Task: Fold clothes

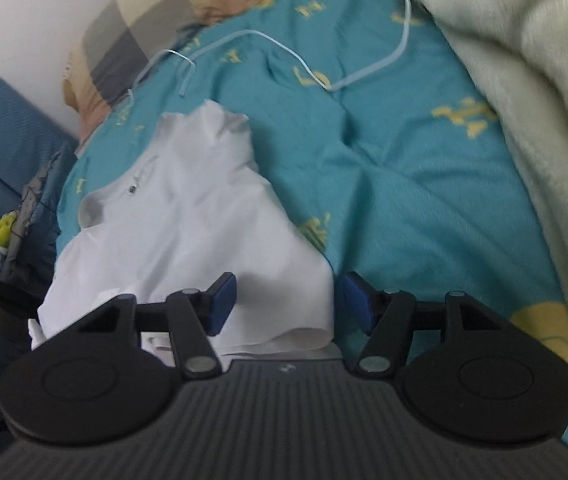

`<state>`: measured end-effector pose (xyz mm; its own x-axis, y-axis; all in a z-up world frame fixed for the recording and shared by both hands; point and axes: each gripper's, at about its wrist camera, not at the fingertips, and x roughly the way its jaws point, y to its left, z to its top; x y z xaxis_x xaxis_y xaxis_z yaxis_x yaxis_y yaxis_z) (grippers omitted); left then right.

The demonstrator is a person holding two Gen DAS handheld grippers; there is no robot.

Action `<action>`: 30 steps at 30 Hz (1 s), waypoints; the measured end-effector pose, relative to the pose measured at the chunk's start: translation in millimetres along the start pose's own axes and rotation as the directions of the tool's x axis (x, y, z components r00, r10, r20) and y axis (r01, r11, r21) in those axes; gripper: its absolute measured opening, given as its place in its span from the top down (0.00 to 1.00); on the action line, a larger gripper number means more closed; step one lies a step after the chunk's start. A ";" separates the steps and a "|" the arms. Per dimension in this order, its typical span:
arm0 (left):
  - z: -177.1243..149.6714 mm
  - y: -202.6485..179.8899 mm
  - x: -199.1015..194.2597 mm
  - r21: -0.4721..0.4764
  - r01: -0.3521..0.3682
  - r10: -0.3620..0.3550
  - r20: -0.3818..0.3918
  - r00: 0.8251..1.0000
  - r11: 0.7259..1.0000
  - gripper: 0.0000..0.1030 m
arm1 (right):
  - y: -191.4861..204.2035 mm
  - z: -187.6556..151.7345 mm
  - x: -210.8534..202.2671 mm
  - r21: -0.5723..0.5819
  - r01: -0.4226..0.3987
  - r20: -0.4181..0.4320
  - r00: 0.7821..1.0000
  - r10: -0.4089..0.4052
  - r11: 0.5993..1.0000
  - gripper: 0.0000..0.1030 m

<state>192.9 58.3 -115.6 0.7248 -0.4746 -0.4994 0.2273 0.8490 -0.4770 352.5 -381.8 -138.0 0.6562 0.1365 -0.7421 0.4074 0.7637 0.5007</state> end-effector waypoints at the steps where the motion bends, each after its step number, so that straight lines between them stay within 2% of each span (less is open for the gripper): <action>1: -0.2 -0.1 0.0 0.001 -0.002 0.002 0.000 1.000 1.000 0.38 | -0.2 -1.4 2.2 0.008 -0.003 -0.007 1.000 0.003 1.000 0.58; 2: -0.6 -0.4 0.0 0.002 -0.003 0.003 0.001 1.000 1.000 0.38 | 0.4 -2.5 3.5 0.012 -0.001 -0.010 1.000 0.002 1.000 0.82; 3: -0.8 -0.6 -0.1 0.003 -0.004 0.004 0.001 1.000 1.000 0.38 | 4.9 -1.8 0.8 -0.009 0.018 0.002 1.000 -0.018 1.000 0.88; 5: -1.0 -0.7 -0.3 0.004 -0.002 0.002 0.000 1.000 1.000 0.38 | 18.1 1.5 -9.1 -0.091 0.061 0.054 0.997 -0.056 0.994 0.94; 7: -1.0 -0.9 -0.9 0.005 0.002 -0.002 0.001 1.000 1.000 0.38 | 35.7 9.2 -20.9 -0.196 0.113 0.128 0.988 -0.089 0.974 0.95; 10: -1.0 -2.5 -4.1 0.007 0.014 -0.014 0.011 1.000 1.000 0.38 | 65.7 32.9 -39.5 -0.369 0.217 0.277 0.954 -0.116 0.904 0.95; 13: -1.9 -4.4 -3.5 0.013 0.023 -0.023 0.005 1.000 1.000 0.38 | 74.8 61.8 -45.2 -0.441 0.365 0.424 0.890 -0.168 0.820 0.95; 15: -2.9 -5.1 -2.3 0.020 0.025 -0.025 0.000 1.000 0.999 0.38 | 73.6 82.9 -40.5 -0.460 0.470 0.505 0.836 -0.214 0.754 0.95; 17: -3.5 -4.8 -0.2 0.025 0.028 -0.028 -0.006 1.000 0.999 0.38 | 60.2 105.5 -23.0 -0.458 0.552 0.534 0.797 -0.281 0.697 0.95; 20: -3.3 -3.0 4.4 0.031 0.028 -0.028 -0.014 1.000 0.999 0.38 | 32.2 130.1 8.1 -0.460 0.623 0.516 0.767 -0.381 0.632 0.95; 22: -2.9 -1.2 7.8 0.031 0.028 -0.027 -0.020 0.999 0.999 0.38 | 17.2 138.5 27.6 -0.469 0.643 0.500 0.759 -0.418 0.606 0.95; 23: -2.6 -0.1 9.9 0.027 0.027 -0.026 -0.024 0.999 0.999 0.38 | 10.3 141.2 31.0 -0.459 0.621 0.481 0.775 -0.410 0.636 0.94; 26: -2.3 2.3 14.3 0.027 0.023 -0.022 -0.034 0.999 0.999 0.38 | -3.7 142.3 24.2 -0.364 0.476 0.428 0.849 -0.311 0.800 0.92; 27: -2.2 2.6 15.0 0.028 0.021 -0.020 -0.036 0.999 0.999 0.38 | -6.0 140.8 17.6 -0.321 0.436 0.426 0.859 -0.283 0.841 0.91; 28: -1.8 2.8 14.8 0.028 0.021 -0.020 -0.036 0.999 0.999 0.38 | -7.5 138.7 11.0 -0.284 0.406 0.432 0.863 -0.262 0.869 0.83; 29: -1.6 2.7 13.8 0.026 0.023 -0.022 -0.035 0.999 0.999 0.38 | -5.3 134.7 2.9 -0.254 0.377 0.441 0.865 -0.240 0.891 0.69; 30: -1.4 2.2 12.5 0.024 0.025 -0.024 -0.033 0.999 0.999 0.38 | -4.5 128.6 -6.5 -0.235 0.344 0.449 0.868 -0.213 0.909 0.61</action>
<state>201.5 53.9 -123.9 0.6974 -0.5025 -0.5111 0.2612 0.8422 -0.4716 428.0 -467.3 -78.2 0.7679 -0.3268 -0.5509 0.4468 0.8896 0.0951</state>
